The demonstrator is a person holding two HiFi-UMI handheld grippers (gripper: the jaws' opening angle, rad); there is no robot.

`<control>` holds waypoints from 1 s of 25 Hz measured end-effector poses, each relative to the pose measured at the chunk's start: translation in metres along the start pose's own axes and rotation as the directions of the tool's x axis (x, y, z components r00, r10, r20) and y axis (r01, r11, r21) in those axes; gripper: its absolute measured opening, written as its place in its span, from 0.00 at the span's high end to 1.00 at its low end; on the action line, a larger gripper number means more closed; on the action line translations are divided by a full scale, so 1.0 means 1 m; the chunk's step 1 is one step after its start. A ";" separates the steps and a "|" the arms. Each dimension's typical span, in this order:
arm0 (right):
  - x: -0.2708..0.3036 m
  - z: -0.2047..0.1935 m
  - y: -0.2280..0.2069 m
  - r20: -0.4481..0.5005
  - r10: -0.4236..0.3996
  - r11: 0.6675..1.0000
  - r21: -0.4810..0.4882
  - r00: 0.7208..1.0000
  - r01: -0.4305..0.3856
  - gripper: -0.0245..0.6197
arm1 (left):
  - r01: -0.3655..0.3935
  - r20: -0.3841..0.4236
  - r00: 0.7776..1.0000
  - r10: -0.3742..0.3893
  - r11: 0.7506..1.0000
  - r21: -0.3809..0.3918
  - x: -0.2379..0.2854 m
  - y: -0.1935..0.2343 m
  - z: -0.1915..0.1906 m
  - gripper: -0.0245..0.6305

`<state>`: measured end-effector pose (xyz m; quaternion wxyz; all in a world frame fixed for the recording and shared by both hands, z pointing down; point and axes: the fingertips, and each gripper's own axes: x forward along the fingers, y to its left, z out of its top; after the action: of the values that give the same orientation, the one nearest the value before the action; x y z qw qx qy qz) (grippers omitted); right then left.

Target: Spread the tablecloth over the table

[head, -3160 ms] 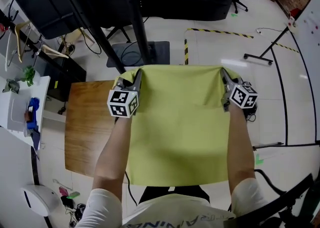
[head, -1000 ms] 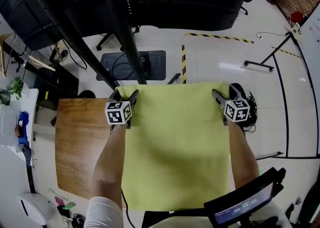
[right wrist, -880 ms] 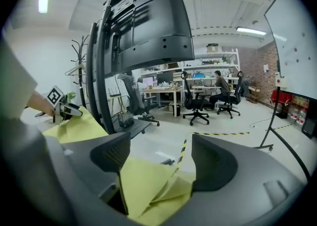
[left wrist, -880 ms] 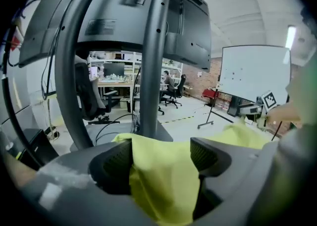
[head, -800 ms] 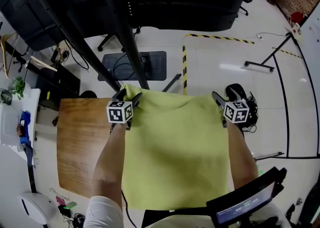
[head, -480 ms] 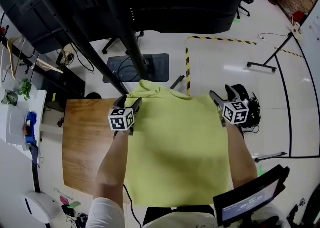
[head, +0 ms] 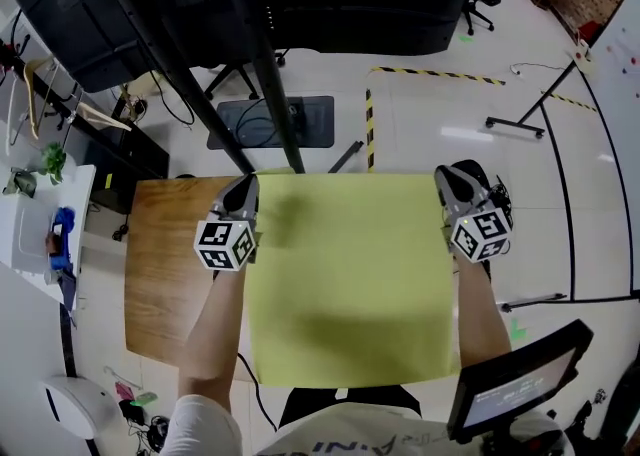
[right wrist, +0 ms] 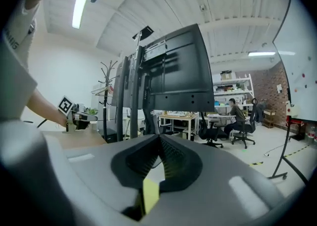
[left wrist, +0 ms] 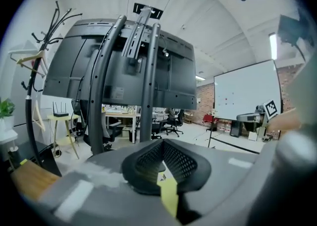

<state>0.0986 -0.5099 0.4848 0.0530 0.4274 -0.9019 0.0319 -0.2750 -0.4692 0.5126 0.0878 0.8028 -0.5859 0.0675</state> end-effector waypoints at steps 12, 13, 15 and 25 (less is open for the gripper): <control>-0.116 0.060 0.104 0.055 -0.001 1.000 -0.014 0.999 0.001 0.95 | 0.031 0.114 0.993 -0.027 0.999 -0.032 -0.147 -0.065 0.058 0.96; -0.126 0.062 0.112 0.054 -0.003 1.000 -0.007 0.999 0.003 0.95 | 0.037 0.125 0.992 -0.032 0.999 -0.040 -0.158 -0.074 0.060 0.96; -0.145 0.066 0.127 0.048 -0.004 1.000 0.001 0.999 0.004 0.95 | 0.050 0.137 0.990 -0.043 0.997 -0.051 -0.176 -0.092 0.064 0.96; -0.193 0.093 0.149 0.068 -0.023 0.999 -0.021 0.997 0.025 0.95 | 0.085 0.158 0.984 -0.082 0.996 -0.015 -0.221 -0.129 0.083 0.96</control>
<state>0.0981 -0.2767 0.3666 0.0274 0.4386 -0.8983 0.0069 -0.2186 -0.2437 0.3765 0.0529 0.8284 -0.5576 -0.0062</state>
